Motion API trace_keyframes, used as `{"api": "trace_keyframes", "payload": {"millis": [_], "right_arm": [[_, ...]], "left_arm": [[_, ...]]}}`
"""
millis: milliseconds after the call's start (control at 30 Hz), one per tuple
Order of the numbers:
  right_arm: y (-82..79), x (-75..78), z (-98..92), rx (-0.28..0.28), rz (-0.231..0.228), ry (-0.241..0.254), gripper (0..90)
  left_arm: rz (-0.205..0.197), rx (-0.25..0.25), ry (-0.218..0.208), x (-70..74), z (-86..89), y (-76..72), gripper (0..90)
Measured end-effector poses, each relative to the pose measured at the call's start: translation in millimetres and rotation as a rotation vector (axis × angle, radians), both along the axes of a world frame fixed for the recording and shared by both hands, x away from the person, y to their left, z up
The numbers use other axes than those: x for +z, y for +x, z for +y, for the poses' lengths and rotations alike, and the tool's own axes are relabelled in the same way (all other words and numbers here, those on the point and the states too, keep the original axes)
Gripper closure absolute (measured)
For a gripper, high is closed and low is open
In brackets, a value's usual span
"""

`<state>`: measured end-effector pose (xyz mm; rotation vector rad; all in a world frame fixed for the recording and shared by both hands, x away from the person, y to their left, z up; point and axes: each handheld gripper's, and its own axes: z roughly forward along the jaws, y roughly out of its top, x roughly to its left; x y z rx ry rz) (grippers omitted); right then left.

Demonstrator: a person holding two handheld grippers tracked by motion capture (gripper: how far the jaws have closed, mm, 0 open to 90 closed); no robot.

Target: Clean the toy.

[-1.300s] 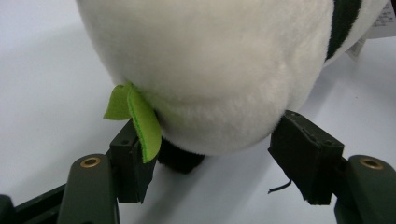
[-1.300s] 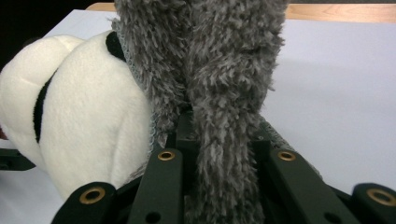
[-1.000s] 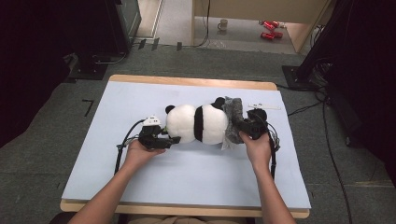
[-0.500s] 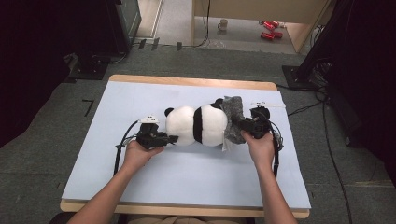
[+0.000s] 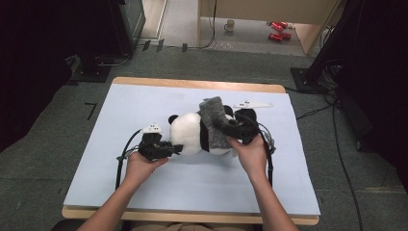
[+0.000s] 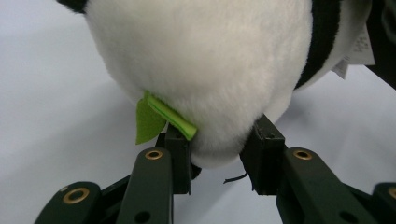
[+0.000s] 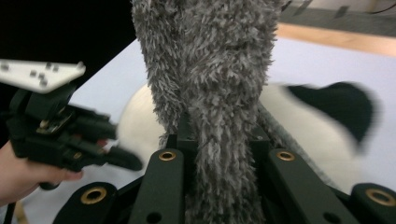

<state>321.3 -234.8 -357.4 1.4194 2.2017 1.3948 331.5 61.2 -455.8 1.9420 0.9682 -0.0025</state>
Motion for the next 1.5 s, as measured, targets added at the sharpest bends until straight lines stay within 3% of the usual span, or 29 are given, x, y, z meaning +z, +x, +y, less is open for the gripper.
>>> {"api": "trace_keyframes", "payload": {"millis": [100, 233, 600, 767, 967, 1167, 1500], "right_arm": [[-0.6, -7.5, 14.6, 0.038, 0.015, -0.01, 75.6], [0.4, -12.0, 30.3, 0.072, 0.023, -0.008, 75.5], [5.4, -24.0, 72.3, 0.137, -0.003, -0.037, 74.4], [7.0, -31.1, 83.2, 0.155, -0.009, -0.052, 74.6], [11.6, -44.3, 80.9, 0.174, -0.029, -0.117, 75.6], [13.5, -43.9, 70.6, 0.137, -0.045, -0.193, 75.7], [19.3, -29.9, 24.7, 0.036, -0.035, -0.153, 76.2]], "left_arm": [[-0.029, 0.038, -0.016, 0.5, -2.0, -1.7, 66.1], [-0.061, 0.052, -0.018, 0.3, -4.3, -5.8, 66.6], [-0.083, 0.07, -0.025, -1.3, -4.7, -11.8, 67.1], [-0.102, 0.074, 0.008, -2.1, -5.9, -17.6, 67.2], [-0.078, 0.068, 0.065, -9.5, -7.9, -15.2, 67.9], [-0.044, 0.068, 0.053, -12.7, -1.8, -7.9, 69.3], [-0.013, 0.056, 0.025, -12.9, 4.6, 0.2, 70.4]]}}
